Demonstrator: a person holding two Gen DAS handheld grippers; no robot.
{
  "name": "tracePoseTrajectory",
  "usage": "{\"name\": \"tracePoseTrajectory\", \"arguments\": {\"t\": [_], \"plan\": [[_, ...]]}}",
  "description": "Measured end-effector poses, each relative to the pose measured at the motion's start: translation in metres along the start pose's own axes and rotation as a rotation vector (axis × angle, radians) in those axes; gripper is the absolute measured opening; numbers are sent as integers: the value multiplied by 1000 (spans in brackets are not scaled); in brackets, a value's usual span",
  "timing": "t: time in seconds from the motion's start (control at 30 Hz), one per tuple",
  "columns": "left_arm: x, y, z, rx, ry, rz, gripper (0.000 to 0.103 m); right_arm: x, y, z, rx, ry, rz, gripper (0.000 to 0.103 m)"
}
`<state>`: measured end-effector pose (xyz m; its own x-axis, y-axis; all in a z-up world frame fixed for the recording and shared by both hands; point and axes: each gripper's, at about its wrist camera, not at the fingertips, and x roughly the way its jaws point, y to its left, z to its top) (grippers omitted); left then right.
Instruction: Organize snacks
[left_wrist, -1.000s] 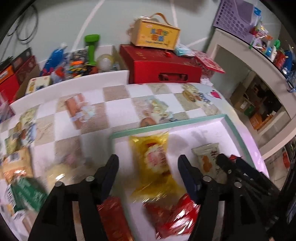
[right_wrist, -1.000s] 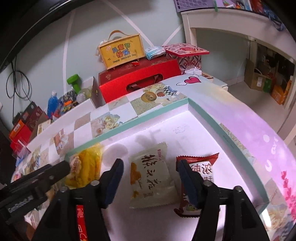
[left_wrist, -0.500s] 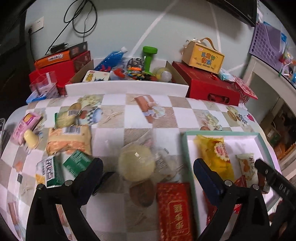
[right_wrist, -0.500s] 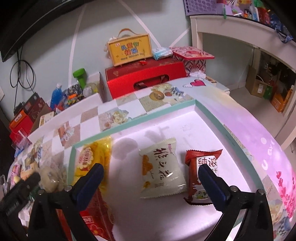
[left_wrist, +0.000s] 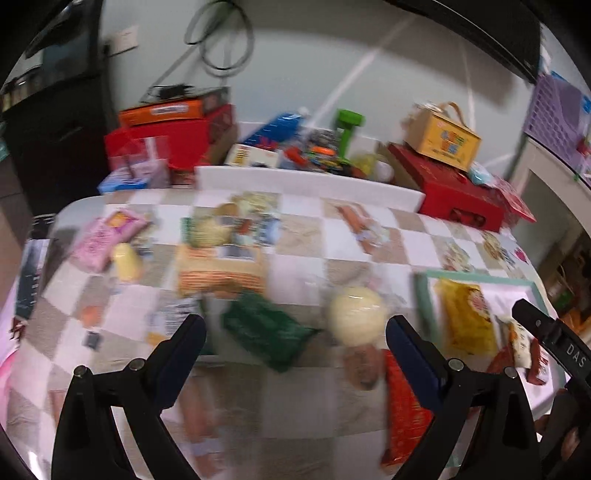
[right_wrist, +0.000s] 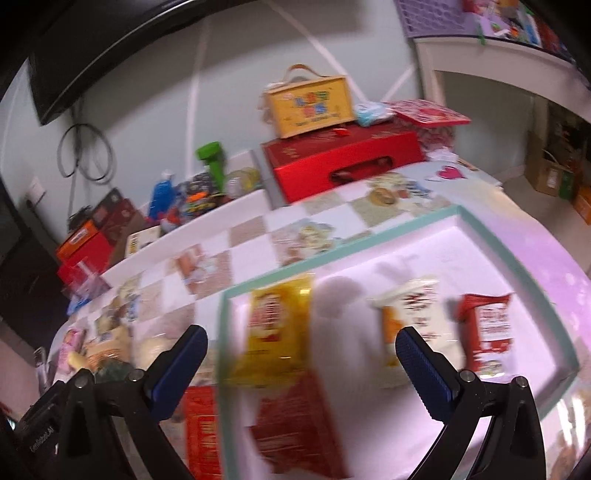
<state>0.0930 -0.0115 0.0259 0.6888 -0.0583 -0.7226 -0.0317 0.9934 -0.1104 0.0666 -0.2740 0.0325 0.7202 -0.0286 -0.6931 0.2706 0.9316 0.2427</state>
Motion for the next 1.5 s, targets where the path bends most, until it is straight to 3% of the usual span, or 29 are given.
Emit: {"name": "tracePoseTrajectory", "arguments": {"t": [0.3,0.5,0.83,0.93,1.13,1.37,1.43,1.5], "plan": [[-12,87,0,-163,21,131,98,3,71,-16,-109,17,126,103],[3,114,-7,-222,68,127,98,16,114,-33,-208,52,160,103],[48,108,-10,-220,150,83,97,53,143,-44,-334,102,113,102],[58,107,-5,-208,158,92,95,66,148,-43,-358,119,95,96],[76,110,-3,-207,183,101,92,90,153,-45,-383,161,71,95],[88,101,-7,-143,216,175,91,101,152,-49,-386,182,55,94],[87,98,-8,-134,217,186,83,101,153,-51,-390,185,58,92],[84,96,-7,-125,214,194,67,101,152,-50,-384,186,62,88]]}}
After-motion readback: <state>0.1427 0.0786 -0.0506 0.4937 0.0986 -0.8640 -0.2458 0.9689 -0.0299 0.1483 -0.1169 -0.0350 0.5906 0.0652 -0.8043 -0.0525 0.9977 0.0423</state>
